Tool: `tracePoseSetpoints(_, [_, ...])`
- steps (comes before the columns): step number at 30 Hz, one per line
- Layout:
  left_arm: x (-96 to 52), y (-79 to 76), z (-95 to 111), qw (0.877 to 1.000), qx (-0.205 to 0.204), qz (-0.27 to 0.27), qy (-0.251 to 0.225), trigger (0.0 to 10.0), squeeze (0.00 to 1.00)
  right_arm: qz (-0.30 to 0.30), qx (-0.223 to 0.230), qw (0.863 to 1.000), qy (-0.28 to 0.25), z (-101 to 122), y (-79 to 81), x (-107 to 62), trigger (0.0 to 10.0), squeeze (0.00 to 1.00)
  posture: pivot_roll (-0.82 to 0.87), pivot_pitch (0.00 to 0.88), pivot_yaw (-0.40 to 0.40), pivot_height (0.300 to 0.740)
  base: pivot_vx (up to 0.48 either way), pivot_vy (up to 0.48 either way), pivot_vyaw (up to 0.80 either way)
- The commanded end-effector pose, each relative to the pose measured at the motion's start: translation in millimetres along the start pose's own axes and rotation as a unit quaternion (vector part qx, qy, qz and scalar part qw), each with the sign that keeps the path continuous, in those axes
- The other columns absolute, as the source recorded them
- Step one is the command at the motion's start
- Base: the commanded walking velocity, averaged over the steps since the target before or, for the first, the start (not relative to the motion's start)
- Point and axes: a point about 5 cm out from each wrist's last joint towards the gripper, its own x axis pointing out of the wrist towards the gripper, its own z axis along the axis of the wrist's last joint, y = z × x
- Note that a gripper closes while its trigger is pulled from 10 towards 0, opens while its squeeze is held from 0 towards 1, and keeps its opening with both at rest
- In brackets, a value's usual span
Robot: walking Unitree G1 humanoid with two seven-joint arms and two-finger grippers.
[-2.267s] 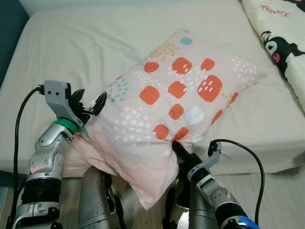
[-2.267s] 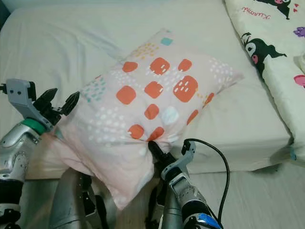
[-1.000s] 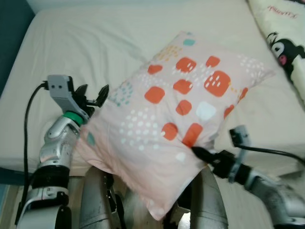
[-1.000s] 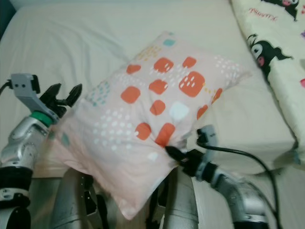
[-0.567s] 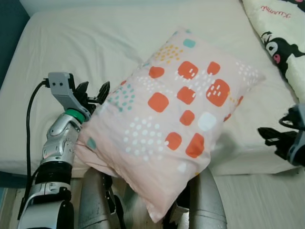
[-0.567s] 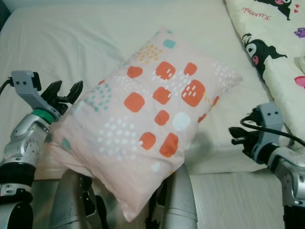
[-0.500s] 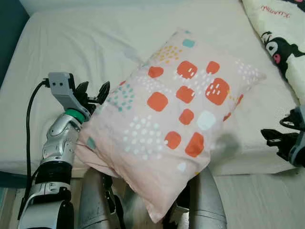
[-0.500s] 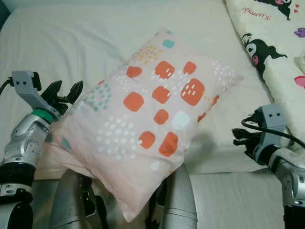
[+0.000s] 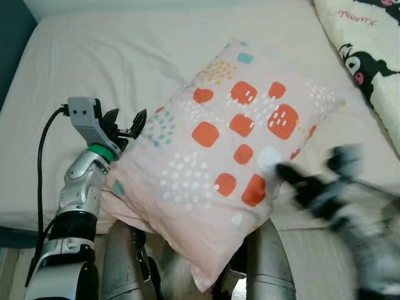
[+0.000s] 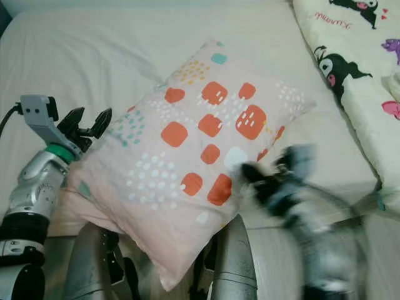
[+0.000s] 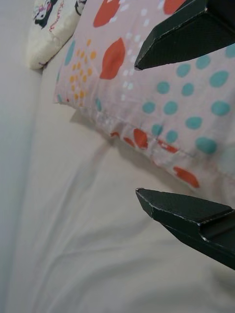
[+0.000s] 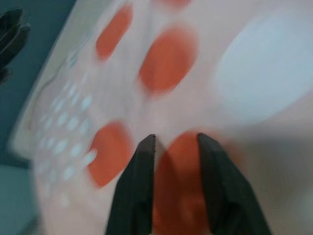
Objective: Clean up the room
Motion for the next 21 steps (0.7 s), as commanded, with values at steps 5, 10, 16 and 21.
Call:
tracePoseSetpoints(5, [-8.6,4.5,-4,1.000,0.002,0.003,0.004,10.0,0.00,-0.006,0.098,0.995,0.005,-35,2.6,-7.9,10.0,1.00,0.02,0.211,0.045,0.552,0.000,0.000,0.00])
tracePoseSetpoints(10, [-11.4,5.2,-5,1.000,0.001,0.000,0.005,10.0,0.00,-0.050,0.115,0.992,-0.003,-41,-5.3,-19.0,10.0,1.00,0.01,0.206,0.041,0.552,0.000,0.000,0.00])
tracePoseSetpoints(16, [-14.6,4.4,-8,1.000,0.000,-0.006,0.009,10.0,0.00,-0.158,0.083,0.983,-0.032,-44,-20.3,-34.2,10.0,1.00,0.01,0.206,0.045,0.552,0.000,0.000,0.00])
tracePoseSetpoints(21, [-13.4,3.0,-10,1.000,-0.001,-0.007,0.012,10.0,0.00,-0.170,0.098,0.980,-0.040,-49,-24.4,-27.6,10.0,1.00,0.01,0.214,0.053,0.552,0.000,0.000,0.00])
